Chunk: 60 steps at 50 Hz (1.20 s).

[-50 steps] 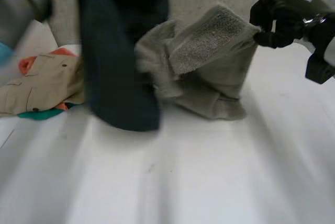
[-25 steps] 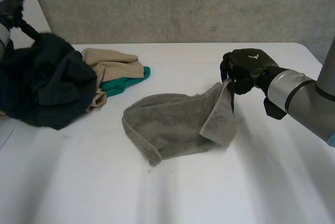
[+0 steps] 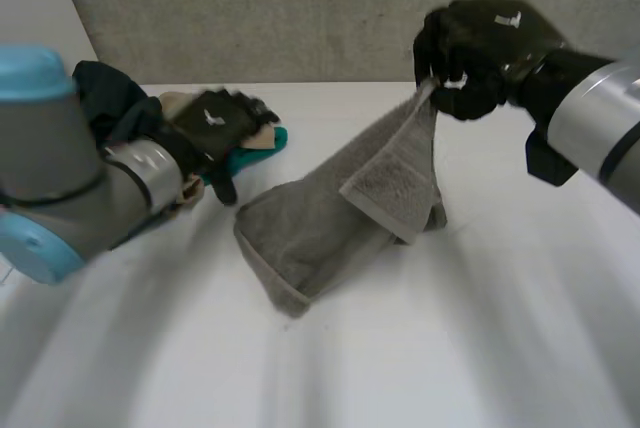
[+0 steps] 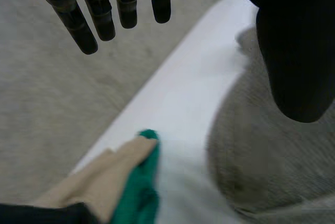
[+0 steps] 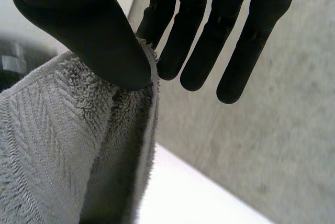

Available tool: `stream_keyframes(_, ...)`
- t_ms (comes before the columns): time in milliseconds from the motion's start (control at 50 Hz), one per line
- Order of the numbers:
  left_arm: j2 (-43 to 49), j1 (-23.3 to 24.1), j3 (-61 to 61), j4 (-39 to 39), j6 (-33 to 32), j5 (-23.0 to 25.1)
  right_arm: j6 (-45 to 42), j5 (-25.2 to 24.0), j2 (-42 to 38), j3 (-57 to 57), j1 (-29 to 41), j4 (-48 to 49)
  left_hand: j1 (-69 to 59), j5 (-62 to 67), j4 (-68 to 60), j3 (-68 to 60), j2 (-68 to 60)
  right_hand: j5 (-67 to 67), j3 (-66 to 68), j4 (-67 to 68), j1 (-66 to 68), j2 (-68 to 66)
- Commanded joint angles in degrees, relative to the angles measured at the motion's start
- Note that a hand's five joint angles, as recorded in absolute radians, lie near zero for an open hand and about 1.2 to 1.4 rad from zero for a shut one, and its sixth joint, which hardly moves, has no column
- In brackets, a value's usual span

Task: Fold the laundry.

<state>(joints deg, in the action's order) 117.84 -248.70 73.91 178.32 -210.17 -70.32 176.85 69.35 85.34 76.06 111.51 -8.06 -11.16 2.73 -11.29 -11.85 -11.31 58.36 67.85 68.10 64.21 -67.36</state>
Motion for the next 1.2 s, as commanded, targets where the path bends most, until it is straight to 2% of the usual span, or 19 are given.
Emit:
stream_keyframes(20,11.0,4.7,-6.0,-3.1,1.6,-2.5,5.1,-2.6,6.9,-0.2,1.5,0.3,1.2,-2.7,1.3,1.8,1.3,11.6,12.1,11.9,15.8,-12.6)
stream_keyframes(100,15.0,7.4,-9.4,-7.9,4.7,-2.5,7.8,-2.6,7.7,-0.3,1.1,0.8,1.2,-2.7,1.3,1.8,1.3,11.6,12.1,11.9,15.8,-12.6)
stream_keyframes(140,15.7,8.1,-10.4,-10.1,5.6,-2.5,8.6,-2.6,7.6,-0.3,0.3,1.3,-16.8,15.2,-16.6,-16.1,-16.6,11.6,12.1,11.9,15.8,-12.6)
stream_keyframes(160,15.8,8.2,-10.9,-11.4,5.8,-2.5,8.9,-2.6,7.2,-0.3,-0.3,1.5,-32.4,30.8,-32.2,-31.7,-32.2,11.6,12.1,11.9,15.8,-12.6)
stream_keyframes(180,15.1,8.3,-11.6,-13.0,6.2,-3.1,9.0,-2.5,6.3,-0.2,-1.8,1.7,-59.3,57.8,-59.2,-58.6,-59.2,11.6,12.1,11.9,15.8,-12.6)
stream_keyframes(200,14.6,8.2,-12.0,-13.9,6.5,-3.6,8.9,-2.5,5.7,-0.3,-2.6,1.7,-68.7,67.2,-68.6,-68.1,-68.6,11.6,12.1,11.9,15.8,-12.6)
stream_keyframes(260,10.6,7.4,-12.1,-16.0,8.5,-7.9,7.6,-2.5,2.2,-0.7,-5.9,1.7,-68.8,67.3,-68.7,-68.2,-68.7,11.6,12.1,11.9,15.8,-12.6)
stream_keyframes(380,-4.0,7.6,-6.2,-18.1,11.4,-10.3,2.8,0.0,-7.0,-5.0,-9.7,1.2,-68.8,67.3,-68.7,-68.2,-68.7,11.6,12.1,11.9,15.8,-12.6)
stream_keyframes(480,-19.5,10.0,-0.7,-21.3,13.2,-7.9,-0.7,7.7,-16.6,-13.9,-9.9,0.9,-68.8,67.3,-68.7,-68.2,-68.7,11.6,12.1,11.9,15.8,-12.6)
stream_keyframes(560,-22.6,13.2,0.7,-18.9,15.9,-6.9,-0.4,12.9,-22.1,-19.6,-8.8,1.7,-68.8,67.3,-68.7,-68.2,-68.7,11.6,12.1,11.9,15.8,-12.6)
stream_keyframes(620,-20.6,15.5,0.2,-15.9,17.4,-7.7,0.2,14.1,-24.9,-22.7,-7.0,3.7,-68.8,67.3,-68.7,-68.2,-68.7,11.6,12.1,11.9,15.8,-12.6)
stream_keyframes(740,-3.8,17.2,-8.8,-11.4,17.4,-14.7,-0.4,17.2,-33.8,-28.7,-3.1,10.3,-68.8,67.3,-68.7,-68.2,-68.7,11.6,12.1,11.9,15.8,-12.6)
stream_keyframes(860,13.5,18.0,-25.1,-15.8,16.3,-21.2,-7.3,24.3,-43.7,-35.6,-0.4,12.9,-68.8,67.3,-68.7,-68.2,-68.7,11.6,12.1,11.9,15.8,-12.6)
stream_keyframes(920,16.8,18.2,-30.0,-18.2,16.6,-21.8,-10.2,26.8,-47.4,-37.9,0.0,14.0,-68.8,67.3,-68.7,-68.2,-68.7,11.6,12.1,11.9,15.8,-12.6)
stream_keyframes(960,18.7,18.2,-33.6,-19.2,17.6,-21.2,-12.1,29.0,-50.2,-39.8,-0.1,16.4,-30.5,28.9,-30.4,-29.8,-30.3,11.6,12.1,11.9,15.8,-12.6)
stream_keyframes(1000,19.2,18.4,-35.1,-19.3,18.4,-20.2,-13.3,30.3,-51.8,-40.5,-0.4,18.3,-10.6,9.0,-10.5,-9.9,-10.4,-15.8,-15.3,-15.5,-11.6,14.8)
stream_keyframes(1020,19.0,18.7,-35.6,-19.4,18.7,-18.8,-14.2,31.5,-52.7,-41.2,-0.6,20.0,1.2,-2.7,1.3,1.8,1.3,-53.9,-53.4,-53.7,-49.8,52.9)
stream_keyframes(1100,16.5,18.9,-34.7,-19.9,18.7,-16.4,-15.7,32.3,-51.8,-40.7,-0.9,21.9,1.2,-2.7,1.3,1.8,1.3,-58.4,-57.9,-58.1,-54.2,57.4)
stream_keyframes(1200,8.8,15.4,-28.8,-19.9,18.7,-19.0,-15.1,32.0,-43.8,-35.3,-0.9,16.3,1.2,-2.7,1.3,1.8,1.3,-58.4,-57.9,-58.1,-54.2,57.4)
